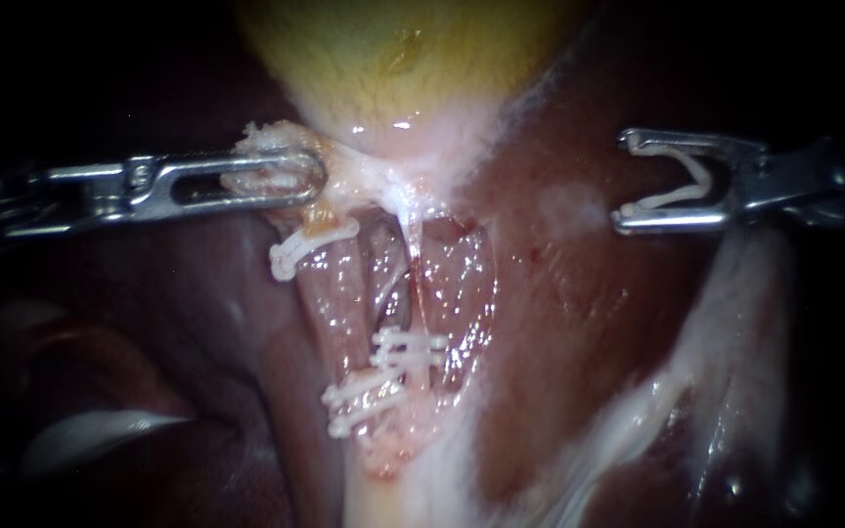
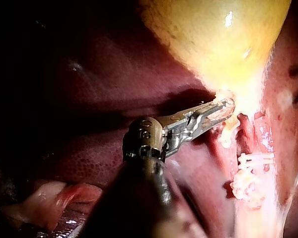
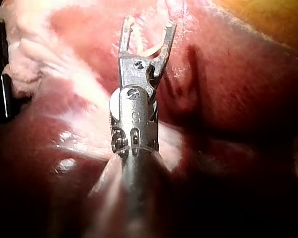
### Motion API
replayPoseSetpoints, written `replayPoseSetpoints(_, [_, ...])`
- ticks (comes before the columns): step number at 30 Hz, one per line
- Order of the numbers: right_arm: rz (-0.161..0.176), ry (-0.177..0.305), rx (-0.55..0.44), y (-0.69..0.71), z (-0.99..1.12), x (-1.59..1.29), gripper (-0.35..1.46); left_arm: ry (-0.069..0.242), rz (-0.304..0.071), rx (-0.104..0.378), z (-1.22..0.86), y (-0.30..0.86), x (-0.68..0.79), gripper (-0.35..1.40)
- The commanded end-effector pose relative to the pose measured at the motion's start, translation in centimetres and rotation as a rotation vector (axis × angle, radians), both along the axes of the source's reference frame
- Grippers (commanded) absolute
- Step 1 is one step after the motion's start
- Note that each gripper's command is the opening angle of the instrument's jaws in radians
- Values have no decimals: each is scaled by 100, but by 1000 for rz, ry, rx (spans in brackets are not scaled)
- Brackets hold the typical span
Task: Clipping third clip right tube
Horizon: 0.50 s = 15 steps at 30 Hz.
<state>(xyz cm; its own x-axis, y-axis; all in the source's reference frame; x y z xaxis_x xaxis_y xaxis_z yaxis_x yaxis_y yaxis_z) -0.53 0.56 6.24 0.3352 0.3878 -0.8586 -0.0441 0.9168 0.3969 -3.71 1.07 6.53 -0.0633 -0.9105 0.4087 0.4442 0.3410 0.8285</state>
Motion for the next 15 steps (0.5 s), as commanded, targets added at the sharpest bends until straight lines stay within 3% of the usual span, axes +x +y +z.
replayPoseSetpoints(1, [2,5,16,-4,-1,7,49,0,0,0,-1,0,0,-35])
replayPoseSetpoints(8, [14,24,97,-24,1,44,49,1,-1,0,-3,-1,0,-35])
replayPoseSetpoints(15, [-5,21,142,-43,26,76,49,3,-4,0,-6,-3,-2,-35])
